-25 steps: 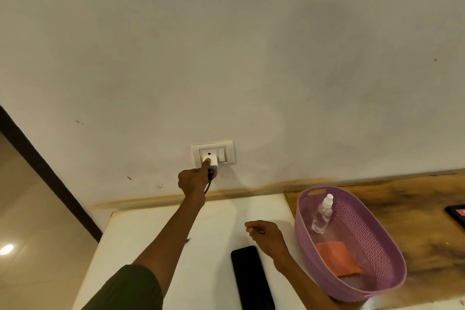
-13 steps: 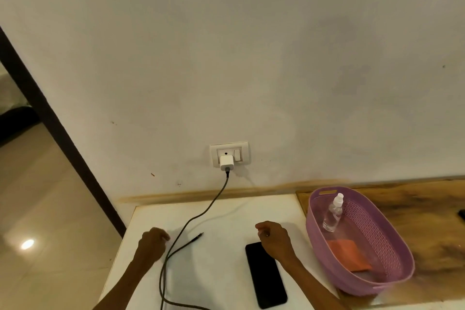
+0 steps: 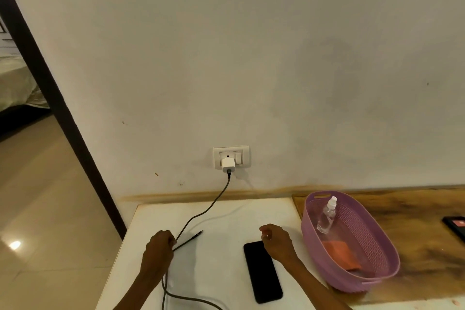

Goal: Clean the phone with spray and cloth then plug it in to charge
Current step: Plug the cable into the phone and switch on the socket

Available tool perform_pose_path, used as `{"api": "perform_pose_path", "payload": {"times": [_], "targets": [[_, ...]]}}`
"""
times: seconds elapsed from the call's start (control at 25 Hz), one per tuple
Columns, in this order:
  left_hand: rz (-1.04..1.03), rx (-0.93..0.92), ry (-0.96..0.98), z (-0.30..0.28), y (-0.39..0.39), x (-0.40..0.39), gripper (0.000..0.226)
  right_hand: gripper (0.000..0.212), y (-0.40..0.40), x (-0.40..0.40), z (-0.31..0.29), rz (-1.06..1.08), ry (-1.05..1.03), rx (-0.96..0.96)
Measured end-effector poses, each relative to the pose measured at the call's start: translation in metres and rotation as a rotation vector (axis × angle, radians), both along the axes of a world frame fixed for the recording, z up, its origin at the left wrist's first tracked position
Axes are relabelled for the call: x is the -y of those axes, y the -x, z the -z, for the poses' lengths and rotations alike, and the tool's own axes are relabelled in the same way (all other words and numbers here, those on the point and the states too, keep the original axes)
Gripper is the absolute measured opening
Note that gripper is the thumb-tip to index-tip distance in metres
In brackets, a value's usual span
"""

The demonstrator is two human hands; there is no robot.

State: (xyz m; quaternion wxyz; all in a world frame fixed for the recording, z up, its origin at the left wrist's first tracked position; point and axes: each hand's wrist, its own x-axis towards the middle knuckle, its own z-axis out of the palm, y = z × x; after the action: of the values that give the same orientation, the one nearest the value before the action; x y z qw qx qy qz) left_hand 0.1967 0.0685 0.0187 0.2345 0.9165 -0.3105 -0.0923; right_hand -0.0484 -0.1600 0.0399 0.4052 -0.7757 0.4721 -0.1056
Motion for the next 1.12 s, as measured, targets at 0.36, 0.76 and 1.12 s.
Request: {"api": "perform_pose_path", "payload": {"times": [0.36,0.76,1.12], "targets": [[-0.084,-0.038,-0.036,-0.001,0.006,-0.003,0.016,0.027,0.01,-0.006,-0.006,-0.041,-0.002,-0.038],[-0.206,-0.505,0.306,-0.029,-0.011,-0.029,0.026,0.027,0.015,-0.017,-0.025,-0.044,-0.031,0.02],[-0.265,-0.187,0.136,0.009,0.011,-0.022,0.032,0.037,0.032,-0.03,0.004,-0.027,-0.006,-0.171]]}}
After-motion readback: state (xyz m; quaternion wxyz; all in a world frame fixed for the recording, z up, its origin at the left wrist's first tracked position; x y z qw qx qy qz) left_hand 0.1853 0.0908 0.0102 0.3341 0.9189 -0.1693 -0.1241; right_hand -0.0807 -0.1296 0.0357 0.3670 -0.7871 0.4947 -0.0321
